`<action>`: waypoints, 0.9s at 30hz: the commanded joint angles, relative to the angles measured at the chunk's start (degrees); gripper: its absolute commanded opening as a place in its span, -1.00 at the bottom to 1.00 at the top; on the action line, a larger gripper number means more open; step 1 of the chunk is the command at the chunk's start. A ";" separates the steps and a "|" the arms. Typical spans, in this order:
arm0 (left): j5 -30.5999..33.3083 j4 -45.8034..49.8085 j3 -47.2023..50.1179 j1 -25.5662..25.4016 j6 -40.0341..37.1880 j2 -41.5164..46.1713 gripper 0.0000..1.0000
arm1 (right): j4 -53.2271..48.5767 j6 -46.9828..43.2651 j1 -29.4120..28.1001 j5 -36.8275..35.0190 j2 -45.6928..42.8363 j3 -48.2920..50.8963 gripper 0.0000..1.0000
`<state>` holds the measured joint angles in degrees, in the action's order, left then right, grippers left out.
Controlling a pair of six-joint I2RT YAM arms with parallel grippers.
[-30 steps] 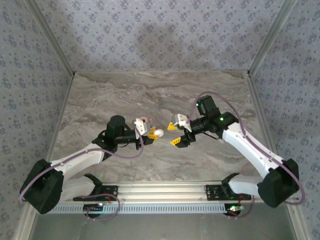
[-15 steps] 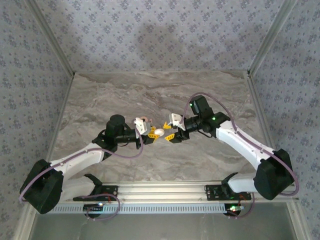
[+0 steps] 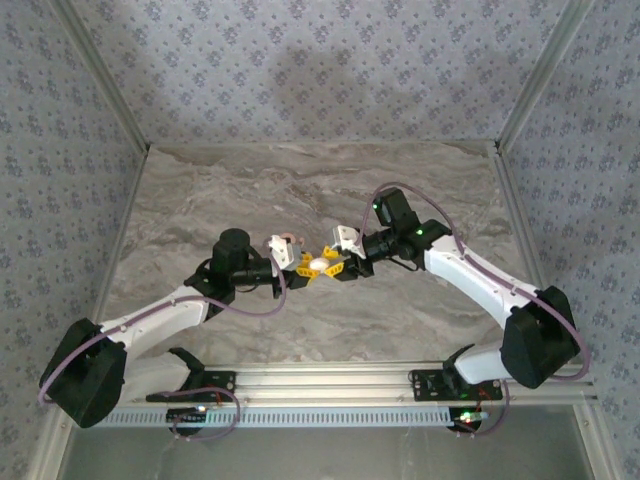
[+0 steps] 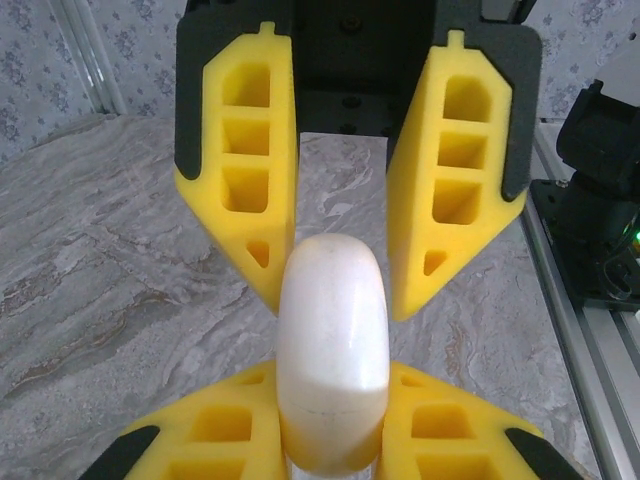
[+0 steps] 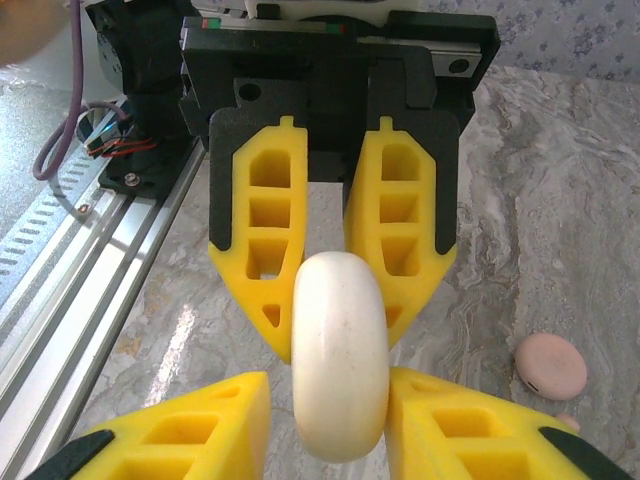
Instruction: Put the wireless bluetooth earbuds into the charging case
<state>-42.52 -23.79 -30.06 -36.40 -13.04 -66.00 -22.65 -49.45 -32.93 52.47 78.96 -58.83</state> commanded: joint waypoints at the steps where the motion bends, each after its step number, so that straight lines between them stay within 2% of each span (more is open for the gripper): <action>1: -1.27 -2.31 -1.87 0.00 0.52 0.26 -0.74 | -0.53 -0.93 -0.56 2.21 0.61 -1.90 -0.37; 8: -0.90 -2.41 -1.84 -0.03 0.71 0.08 -0.68 | -2.21 -2.46 -0.33 1.10 0.58 -1.82 -0.56; 11: 0.23 -2.07 -1.88 -0.01 0.60 0.08 -0.44 | -4.22 -3.54 0.25 1.67 0.31 -2.03 -0.57; 14: 3.27 -1.12 -2.01 -0.03 0.22 -0.13 -0.09 | -9.53 -4.33 1.80 1.60 0.32 -3.43 -0.57; 16: 6.99 0.30 -2.63 -0.02 0.42 -0.40 0.17 | -14.57 -4.27 3.58 -0.76 0.53 -4.73 -0.57; 19: 13.74 5.05 -5.75 -0.03 1.63 -1.85 0.39 | -19.98 -2.91 7.63 -4.21 1.02 -6.03 -0.55; 23: 19.16 13.91 -12.81 0.01 3.90 -6.81 0.56 | -23.48 0.32 13.57 -7.65 3.11 -6.55 -0.52; 27: 22.39 17.80 -18.76 -0.01 9.59 -12.97 0.65 | -27.29 0.60 18.17 -11.46 7.25 -8.37 -0.52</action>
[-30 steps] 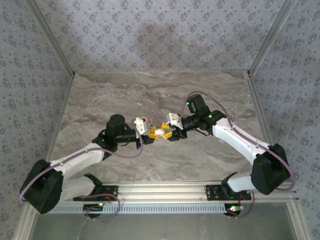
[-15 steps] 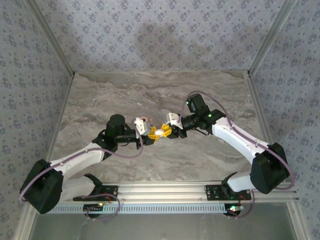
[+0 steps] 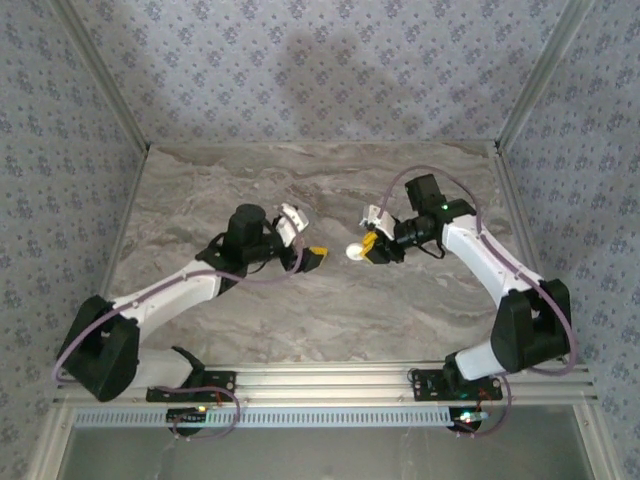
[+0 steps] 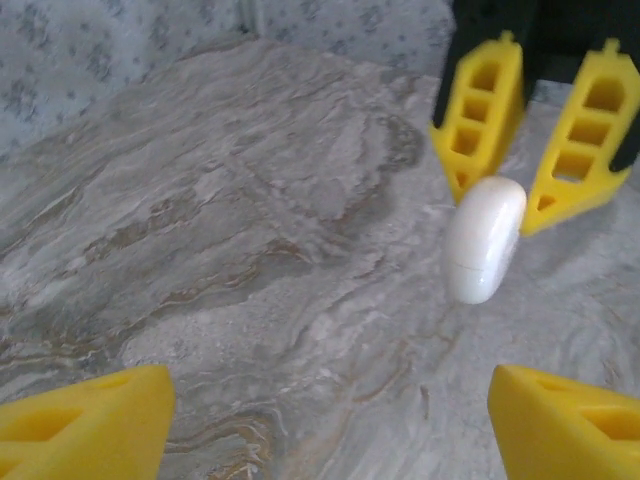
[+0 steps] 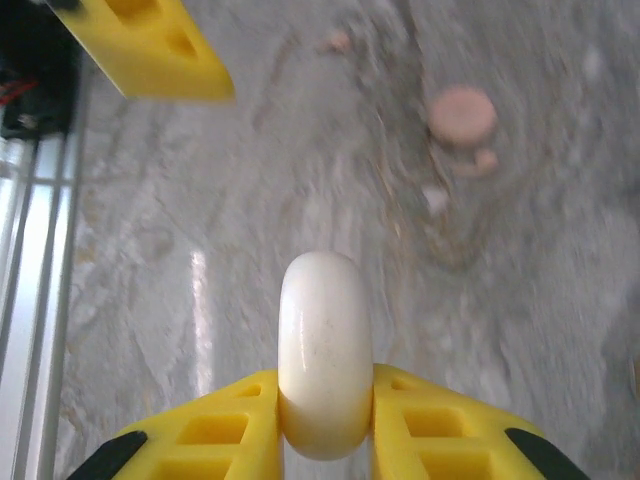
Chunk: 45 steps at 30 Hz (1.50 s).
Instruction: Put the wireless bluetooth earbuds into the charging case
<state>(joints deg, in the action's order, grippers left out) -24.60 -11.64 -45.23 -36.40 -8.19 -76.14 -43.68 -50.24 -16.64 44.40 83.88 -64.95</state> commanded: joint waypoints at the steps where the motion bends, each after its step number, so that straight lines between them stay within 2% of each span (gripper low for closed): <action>1: 5.22 6.23 -4.82 -0.07 6.48 -4.34 0.66 | -6.98 1.39 3.00 -3.88 3.55 -2.84 -0.51; 7: 7.07 10.06 -11.64 -0.01 14.35 -12.62 0.67 | -10.53 1.48 7.45 -8.58 13.14 -8.28 -0.50; 13: 7.97 14.66 -17.29 -0.12 18.09 -19.24 0.66 | -13.98 1.42 10.63 -11.26 21.95 -13.29 -0.49; 27: 10.07 22.65 -26.81 -0.93 18.12 -27.29 0.66 | -16.91 1.85 14.63 -14.08 30.78 -18.14 -0.47; 38: 11.49 23.75 -28.59 -1.31 17.61 -28.19 0.65 | -18.97 1.63 15.15 -16.25 34.90 -21.25 -0.43; 45: 11.92 24.54 -29.04 -1.40 17.18 -28.12 0.66 | -18.24 3.56 15.28 -17.70 35.92 -22.59 -0.10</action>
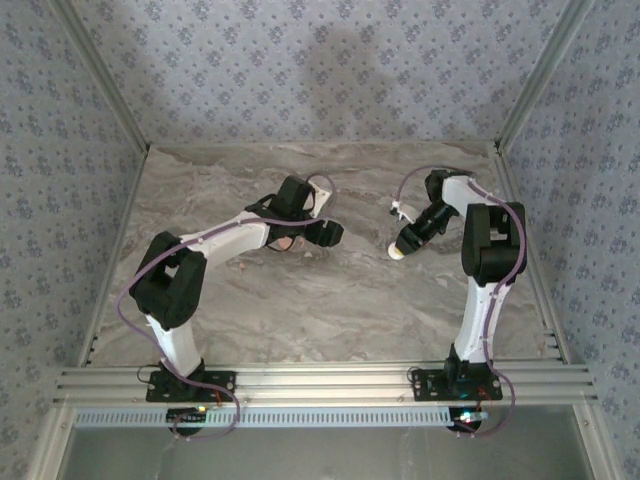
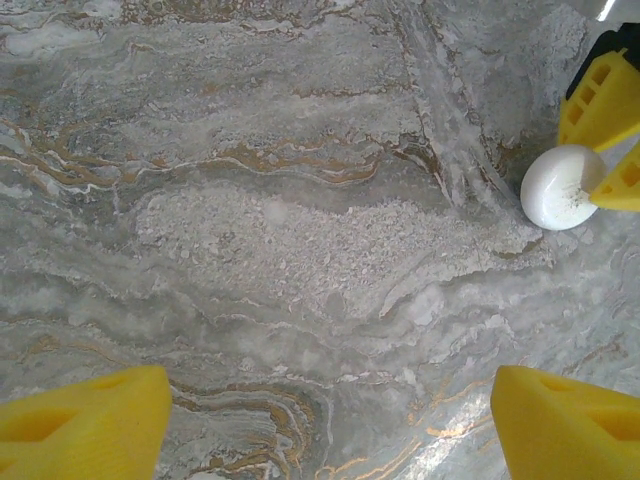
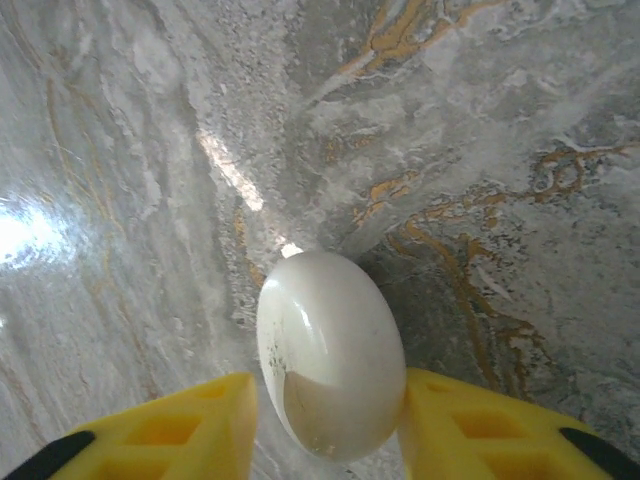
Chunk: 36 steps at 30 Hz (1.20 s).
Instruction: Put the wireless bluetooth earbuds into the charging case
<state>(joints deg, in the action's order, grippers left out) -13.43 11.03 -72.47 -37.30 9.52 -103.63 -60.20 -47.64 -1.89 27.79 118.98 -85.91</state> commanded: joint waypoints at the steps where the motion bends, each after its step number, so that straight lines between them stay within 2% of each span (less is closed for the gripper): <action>1: 0.86 1.98 -1.80 -0.56 -0.61 -0.53 0.66 | -1.37 1.34 0.59 -1.16 0.81 -1.72 -0.06; 11: 2.09 2.99 -1.19 -0.61 -0.69 1.21 0.65 | -0.04 4.28 0.67 -2.39 -0.07 -2.86 0.10; 18: 2.44 2.68 1.25 -0.60 0.76 4.78 0.65 | 4.87 9.21 0.49 -1.89 -8.23 1.53 0.17; 23: 3.15 4.59 1.50 -0.58 1.43 7.34 0.65 | 16.30 18.38 0.14 1.17 -17.20 9.15 0.23; 30: 3.65 9.98 -1.59 -0.66 3.71 8.44 0.64 | 33.74 38.66 -1.05 0.54 -27.64 20.63 0.28; 33: 3.74 11.84 -2.73 -0.53 4.45 8.29 0.63 | 37.16 46.96 -2.33 -1.58 -30.13 22.84 0.33; 36: 3.60 15.50 -5.25 -0.41 4.94 6.91 0.63 | 36.23 50.14 -4.40 -3.36 -31.79 23.38 0.31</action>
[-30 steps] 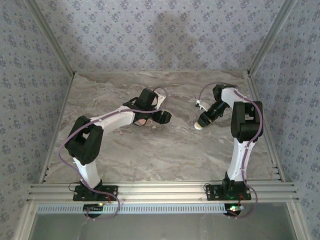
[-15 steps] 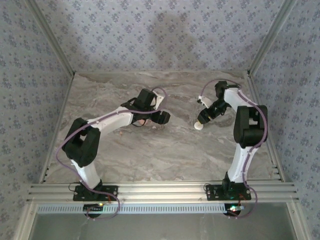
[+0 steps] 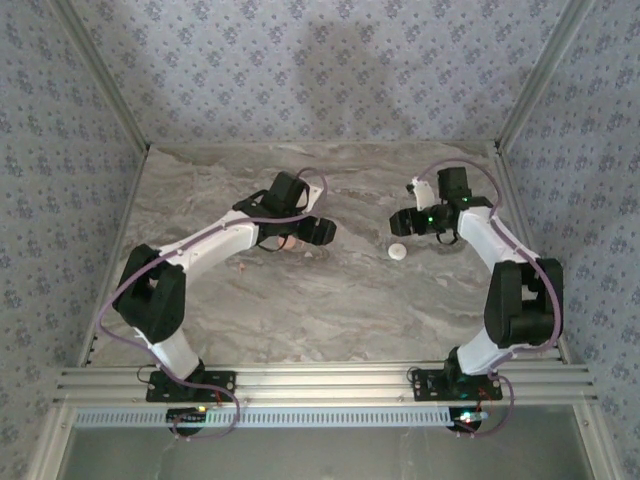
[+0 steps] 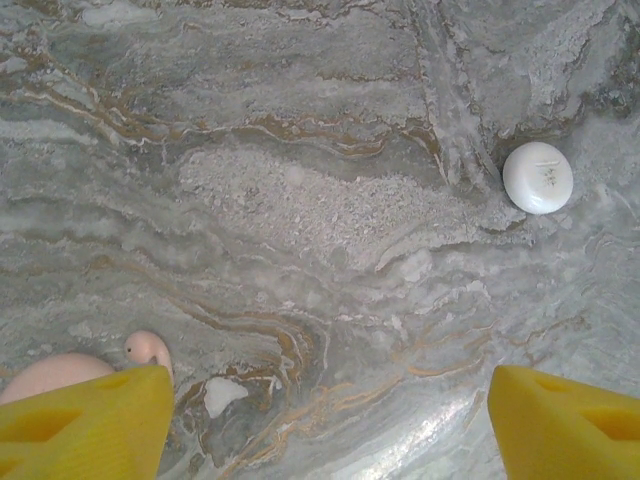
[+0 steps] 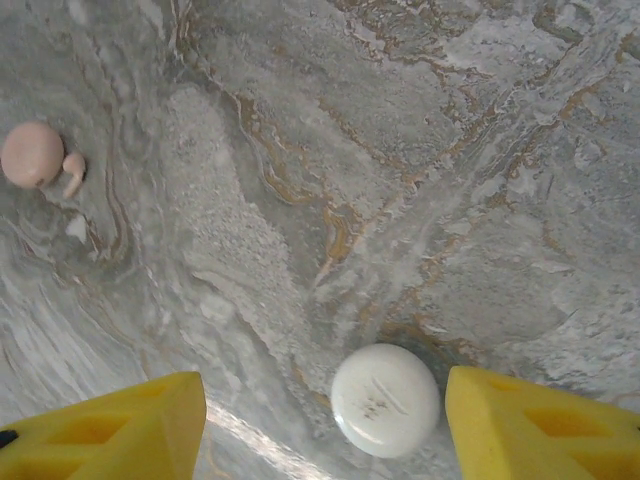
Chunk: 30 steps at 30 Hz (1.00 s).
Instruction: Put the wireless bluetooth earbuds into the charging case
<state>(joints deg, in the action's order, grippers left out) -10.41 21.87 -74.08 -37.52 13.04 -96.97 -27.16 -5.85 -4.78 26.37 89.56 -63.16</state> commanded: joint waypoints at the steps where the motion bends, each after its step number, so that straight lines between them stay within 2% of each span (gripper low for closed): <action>1: 0.34 5.72 -4.47 -0.19 1.57 -0.26 0.63 | 2.62 9.36 -2.25 -3.57 -3.14 0.80 0.31; 6: -0.55 8.14 -6.41 -0.11 3.34 -1.69 0.62 | 3.66 15.74 -4.42 -5.16 -7.85 4.12 0.32; 10: -0.61 9.38 -6.42 0.28 4.66 -2.39 0.62 | 6.25 19.51 -6.52 -9.71 -11.23 7.88 0.32; 17: -2.03 11.23 -5.32 2.92 7.64 -2.52 0.61 | 9.57 25.88 -10.34 -14.14 -14.26 12.44 0.33; 26: -3.00 12.70 -3.89 7.32 6.25 -1.40 0.62 | 4.12 31.35 -16.47 -17.45 -11.00 8.72 0.35; 30: -4.42 13.02 -2.32 9.96 5.18 -1.21 0.62 | 5.74 32.43 -18.61 -18.43 -7.72 8.13 0.36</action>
<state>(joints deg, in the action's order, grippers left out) -13.10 32.62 -77.69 -29.12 19.40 -99.13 -20.73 24.25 -22.22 10.31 79.57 -53.34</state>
